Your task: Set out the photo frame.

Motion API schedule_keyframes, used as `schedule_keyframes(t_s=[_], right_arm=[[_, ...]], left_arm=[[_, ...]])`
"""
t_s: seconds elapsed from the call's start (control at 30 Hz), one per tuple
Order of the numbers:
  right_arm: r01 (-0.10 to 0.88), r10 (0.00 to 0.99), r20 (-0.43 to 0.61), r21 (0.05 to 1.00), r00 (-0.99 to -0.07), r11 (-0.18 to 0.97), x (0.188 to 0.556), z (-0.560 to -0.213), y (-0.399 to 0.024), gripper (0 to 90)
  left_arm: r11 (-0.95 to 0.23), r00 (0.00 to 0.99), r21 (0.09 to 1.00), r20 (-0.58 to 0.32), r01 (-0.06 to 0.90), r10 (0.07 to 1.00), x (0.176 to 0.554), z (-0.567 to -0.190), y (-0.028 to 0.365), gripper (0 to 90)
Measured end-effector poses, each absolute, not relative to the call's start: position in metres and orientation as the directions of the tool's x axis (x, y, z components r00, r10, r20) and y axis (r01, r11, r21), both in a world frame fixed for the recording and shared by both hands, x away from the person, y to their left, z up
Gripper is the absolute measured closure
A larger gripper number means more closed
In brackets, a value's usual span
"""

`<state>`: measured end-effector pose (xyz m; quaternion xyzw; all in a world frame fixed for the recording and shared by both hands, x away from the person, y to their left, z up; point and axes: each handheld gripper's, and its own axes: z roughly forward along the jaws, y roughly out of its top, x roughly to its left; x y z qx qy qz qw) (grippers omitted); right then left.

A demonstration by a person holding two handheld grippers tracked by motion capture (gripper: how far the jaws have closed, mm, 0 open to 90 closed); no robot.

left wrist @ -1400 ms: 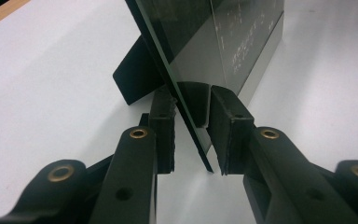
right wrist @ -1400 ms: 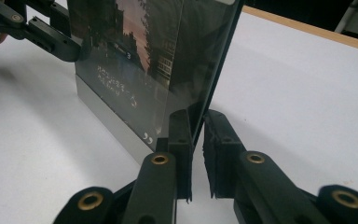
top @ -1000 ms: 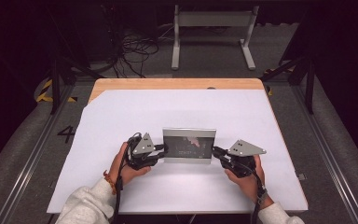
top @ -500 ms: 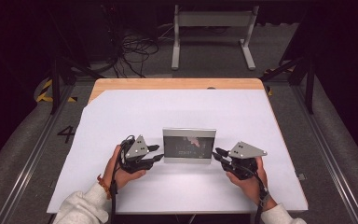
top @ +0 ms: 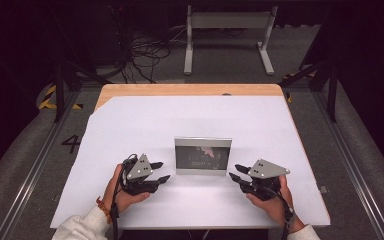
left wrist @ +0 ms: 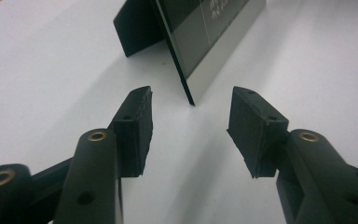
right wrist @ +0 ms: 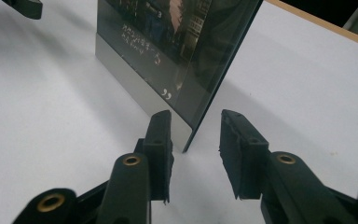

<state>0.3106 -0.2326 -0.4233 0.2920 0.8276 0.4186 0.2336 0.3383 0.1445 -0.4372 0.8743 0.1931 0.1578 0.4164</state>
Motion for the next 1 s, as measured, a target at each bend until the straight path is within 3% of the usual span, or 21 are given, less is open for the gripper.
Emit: schedule_keyframes(t_s=[0.43,0.6,0.83,1.0], right_arm=[[0.291,0.676,-0.169,0.809,-0.717,0.511,0.304,-0.43,-0.238,43.8],[0.293,0.675,-0.186,0.796,-0.714,0.53,0.302,-0.433,-0.241,36.9],[0.288,0.655,-0.233,0.757,-0.719,0.586,0.299,-0.439,-0.242,20.1],[0.287,0.637,-0.21,0.759,-0.741,0.584,0.296,-0.442,-0.246,10.9]], left_arm=[[-0.597,0.887,0.777,0.117,0.198,0.446,0.32,-0.448,0.157,34.9],[-0.599,0.877,0.772,0.122,0.21,0.464,0.318,-0.45,0.16,24.4],[-0.614,0.88,0.756,0.113,0.225,0.462,0.315,-0.454,0.161,11.4],[-0.605,0.897,0.761,0.073,0.233,0.437,0.309,-0.456,0.163,7.9]])
